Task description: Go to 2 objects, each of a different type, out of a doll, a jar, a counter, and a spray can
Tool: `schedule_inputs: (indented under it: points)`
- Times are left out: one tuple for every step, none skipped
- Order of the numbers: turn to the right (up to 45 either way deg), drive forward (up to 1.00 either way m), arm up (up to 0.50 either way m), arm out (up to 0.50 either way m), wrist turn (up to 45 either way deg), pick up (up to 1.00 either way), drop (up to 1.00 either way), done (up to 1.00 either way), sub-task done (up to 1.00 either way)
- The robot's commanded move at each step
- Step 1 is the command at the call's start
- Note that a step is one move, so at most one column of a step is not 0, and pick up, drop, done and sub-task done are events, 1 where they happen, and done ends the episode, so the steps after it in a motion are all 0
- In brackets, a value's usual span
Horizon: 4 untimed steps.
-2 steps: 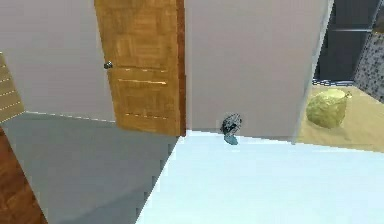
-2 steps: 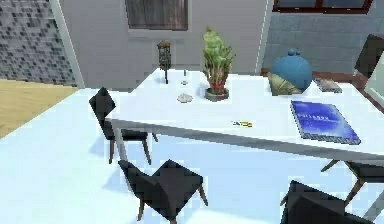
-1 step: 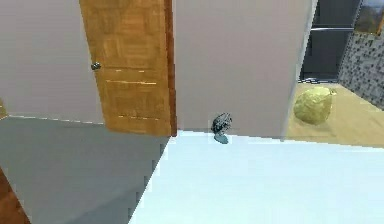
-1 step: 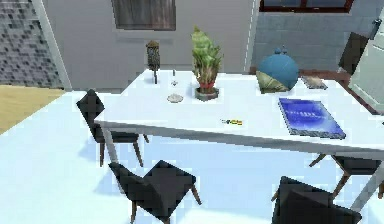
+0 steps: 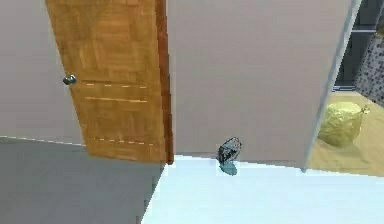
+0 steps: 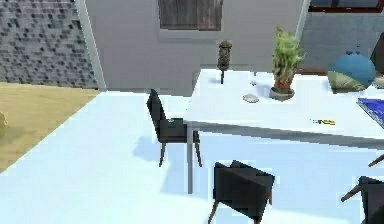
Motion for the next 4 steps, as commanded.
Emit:
schedule_inputs:
  points:
    - [45.0,0.0,0.0,0.0,0.0,0.0,0.0,0.0,0.0]
    - [6.0,0.0,0.0,0.0,0.0,0.0,0.0,0.0,0.0]
    - [0.0,1.0,0.0,0.0,0.0,0.0,0.0,0.0,0.0]
    - [0.0,1.0,0.0,0.0,0.0,0.0,0.0,0.0,0.0]
